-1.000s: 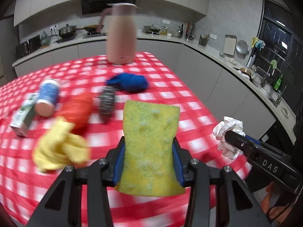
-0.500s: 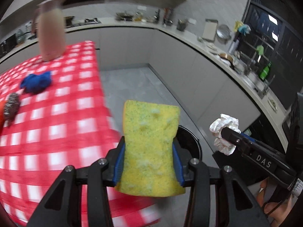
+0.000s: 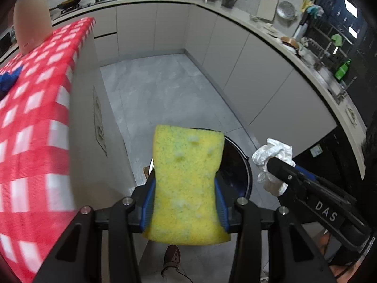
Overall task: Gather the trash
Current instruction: 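Carry both items over the black bin and open both tools to drop them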
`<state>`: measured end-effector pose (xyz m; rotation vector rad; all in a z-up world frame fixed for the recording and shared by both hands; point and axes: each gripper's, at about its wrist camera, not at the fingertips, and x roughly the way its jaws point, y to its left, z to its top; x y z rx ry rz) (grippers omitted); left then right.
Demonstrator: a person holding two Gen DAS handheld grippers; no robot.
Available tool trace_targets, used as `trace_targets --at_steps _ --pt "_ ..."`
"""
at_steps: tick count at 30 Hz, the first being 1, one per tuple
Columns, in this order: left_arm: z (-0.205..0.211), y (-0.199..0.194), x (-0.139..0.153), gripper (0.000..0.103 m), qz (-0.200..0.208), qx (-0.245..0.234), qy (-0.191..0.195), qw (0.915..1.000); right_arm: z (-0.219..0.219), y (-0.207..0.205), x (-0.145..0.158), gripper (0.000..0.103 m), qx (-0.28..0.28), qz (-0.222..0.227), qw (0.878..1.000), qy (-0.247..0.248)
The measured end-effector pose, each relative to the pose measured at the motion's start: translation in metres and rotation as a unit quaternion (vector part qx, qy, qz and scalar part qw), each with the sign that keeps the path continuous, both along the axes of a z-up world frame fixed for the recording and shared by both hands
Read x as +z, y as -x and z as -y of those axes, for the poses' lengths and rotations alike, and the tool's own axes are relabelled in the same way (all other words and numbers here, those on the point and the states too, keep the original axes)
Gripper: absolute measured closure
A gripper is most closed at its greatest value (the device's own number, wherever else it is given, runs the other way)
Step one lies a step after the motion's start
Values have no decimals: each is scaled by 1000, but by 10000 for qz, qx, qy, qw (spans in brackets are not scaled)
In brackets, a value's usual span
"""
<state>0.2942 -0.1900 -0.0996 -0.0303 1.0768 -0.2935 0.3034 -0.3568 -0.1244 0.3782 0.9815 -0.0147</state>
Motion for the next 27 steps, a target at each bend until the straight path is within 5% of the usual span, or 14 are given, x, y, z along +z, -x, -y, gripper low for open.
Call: trace_targets --at_steps 4,8,16,27 --pt "9 -10 -18 53 -132 101 -72 9998 9 -20 -19 66 104 -127 9999 -24" --pt "10 -22 -28 46 -297 270 -24 9992 19 -37 -33 46 92 -283 9995 -56" --pt "10 -25 -18 29 -227 313 -56 9992 30 -40 -18 46 -100 -62 9999 9" --pt "-14 -17 20 29 39 450 141 9989 23 -27 0 46 -171 38 9998 19"
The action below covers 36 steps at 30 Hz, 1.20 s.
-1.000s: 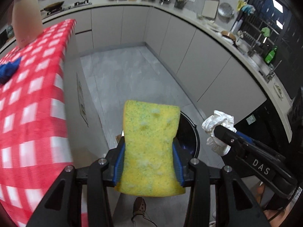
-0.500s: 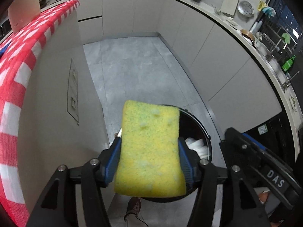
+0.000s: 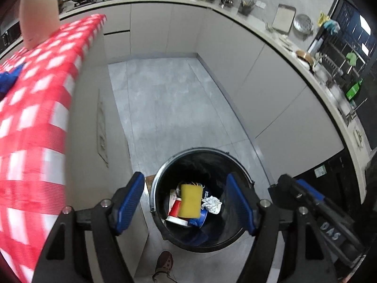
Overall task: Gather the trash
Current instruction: 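Return both tools to the table toward the milk carton and blue cup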
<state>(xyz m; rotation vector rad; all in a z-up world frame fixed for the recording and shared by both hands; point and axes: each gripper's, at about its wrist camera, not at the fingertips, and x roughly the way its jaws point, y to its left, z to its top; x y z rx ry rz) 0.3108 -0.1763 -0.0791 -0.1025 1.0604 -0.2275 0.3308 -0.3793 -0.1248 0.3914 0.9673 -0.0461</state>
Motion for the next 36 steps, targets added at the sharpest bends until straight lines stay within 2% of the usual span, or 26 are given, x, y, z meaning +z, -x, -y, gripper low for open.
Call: trace_targets --at_steps 7,13,17,25,31,36 --pt "-31 17 44 29 278 38 73 9996 -34 11 33 46 162 229 9996 -43" --pt "-99 40 70 29 498 361 65 9981 -94 22 68 46 533 523 9972 -18" --pt "-160 58 77 29 583 731 -1 9956 -151 28 85 44 816 653 9945 -35" --pt "-295 92 91 29 757 1373 -152 9875 -292 50 111 44 1328 893 9871 0" --pt "-378 104 94 29 865 1645 -449 9816 -396 57 119 44 1677 996 9808 -78" --pt "-436 101 92 29 838 1986 -501 9752 -462 51 124 44 2079 979 9732 -100"
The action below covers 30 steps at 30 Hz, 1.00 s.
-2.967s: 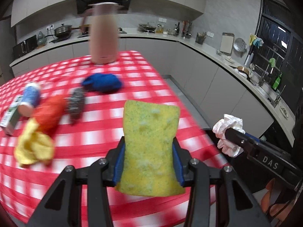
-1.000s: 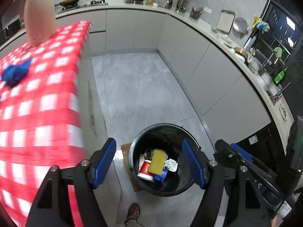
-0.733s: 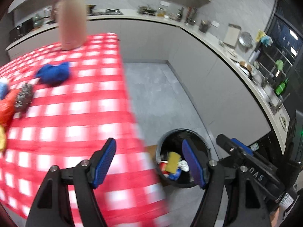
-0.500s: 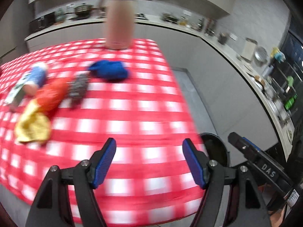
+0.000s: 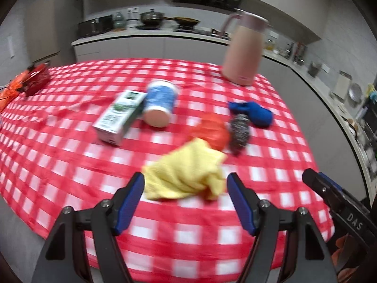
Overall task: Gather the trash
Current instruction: 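Return both tools to the table toward the milk carton and blue cup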
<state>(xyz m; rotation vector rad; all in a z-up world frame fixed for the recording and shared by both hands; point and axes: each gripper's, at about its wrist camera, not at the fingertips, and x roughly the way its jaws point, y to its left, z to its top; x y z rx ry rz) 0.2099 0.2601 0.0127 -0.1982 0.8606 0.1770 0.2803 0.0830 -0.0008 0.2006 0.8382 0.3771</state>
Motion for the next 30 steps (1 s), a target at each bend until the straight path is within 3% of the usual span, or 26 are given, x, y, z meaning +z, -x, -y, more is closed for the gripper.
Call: trace_targets --at_steps 6,15,30 --pt "-42 -10 -2 29 57 449 -70 9989 -57 -19 6 44 547 141 9984 -74" --pt "-83 -26 -9 29 -62 528 -125 9985 -112 -42 7 44 845 127 9963 -110" --pt "-142 -95 -41 29 -447 -510 -103 9976 -197 -76 -7 44 100 -27 9999 118"
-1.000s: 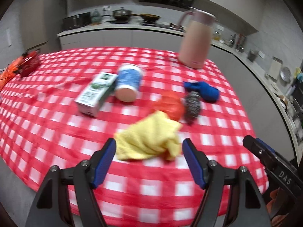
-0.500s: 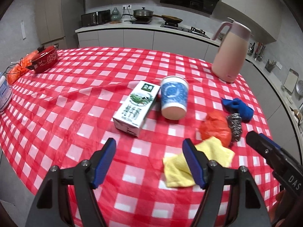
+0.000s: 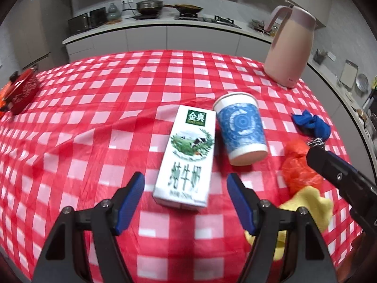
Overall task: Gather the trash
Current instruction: 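Grasp the milk carton with the left tool while the right tool grasps the blue cup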
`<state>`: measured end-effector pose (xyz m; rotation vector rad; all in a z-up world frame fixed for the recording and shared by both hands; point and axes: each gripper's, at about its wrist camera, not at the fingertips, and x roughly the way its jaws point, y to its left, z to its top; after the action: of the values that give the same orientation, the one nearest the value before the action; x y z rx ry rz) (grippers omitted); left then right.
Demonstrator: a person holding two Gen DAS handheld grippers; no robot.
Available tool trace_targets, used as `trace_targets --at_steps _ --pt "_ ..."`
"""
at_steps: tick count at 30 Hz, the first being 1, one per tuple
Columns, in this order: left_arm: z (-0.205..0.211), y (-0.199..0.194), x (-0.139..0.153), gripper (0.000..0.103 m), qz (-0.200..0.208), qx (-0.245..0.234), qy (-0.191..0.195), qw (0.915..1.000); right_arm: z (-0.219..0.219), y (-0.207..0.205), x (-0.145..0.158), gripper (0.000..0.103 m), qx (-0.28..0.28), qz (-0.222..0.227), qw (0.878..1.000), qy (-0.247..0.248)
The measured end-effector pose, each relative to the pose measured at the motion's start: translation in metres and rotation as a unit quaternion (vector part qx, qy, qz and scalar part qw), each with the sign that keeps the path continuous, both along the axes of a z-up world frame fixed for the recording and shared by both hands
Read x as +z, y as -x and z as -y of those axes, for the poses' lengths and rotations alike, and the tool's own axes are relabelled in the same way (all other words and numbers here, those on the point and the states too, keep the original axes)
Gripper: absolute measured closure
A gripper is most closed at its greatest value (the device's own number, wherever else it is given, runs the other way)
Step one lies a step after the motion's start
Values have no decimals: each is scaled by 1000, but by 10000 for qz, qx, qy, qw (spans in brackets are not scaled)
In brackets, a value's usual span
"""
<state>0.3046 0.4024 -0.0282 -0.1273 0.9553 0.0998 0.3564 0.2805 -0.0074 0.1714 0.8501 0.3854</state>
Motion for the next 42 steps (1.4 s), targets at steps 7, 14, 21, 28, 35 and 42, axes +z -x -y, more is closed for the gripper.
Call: trace_targets --at_steps 7,14,21,28,35,42 --pt "-7 -15 -9 29 -84 -195 94 9997 -20 -11 -14 44 -254 -147 9990 349" --pt "-7 -26 -23 29 -170 -231 34 9996 -21 -20 -20 44 -342 -209 9986 356" --pt "-8 -34 -31 29 -192 -199 -34 9996 -30 -26 -26 44 -270 -262 9988 298" --pt "-17 -38 -30 44 -80 -108 -66 9999 -37 -34 -29 44 -205 -295 9989 288" --pt "-30 -39 -31 44 -64 16 -27 10000 -50 -40 -31 44 -105 -302 9991 294" --pt "-42 -39 -33 45 -68 89 14 9999 -61 -47 -34 44 -9 -332 9990 314"
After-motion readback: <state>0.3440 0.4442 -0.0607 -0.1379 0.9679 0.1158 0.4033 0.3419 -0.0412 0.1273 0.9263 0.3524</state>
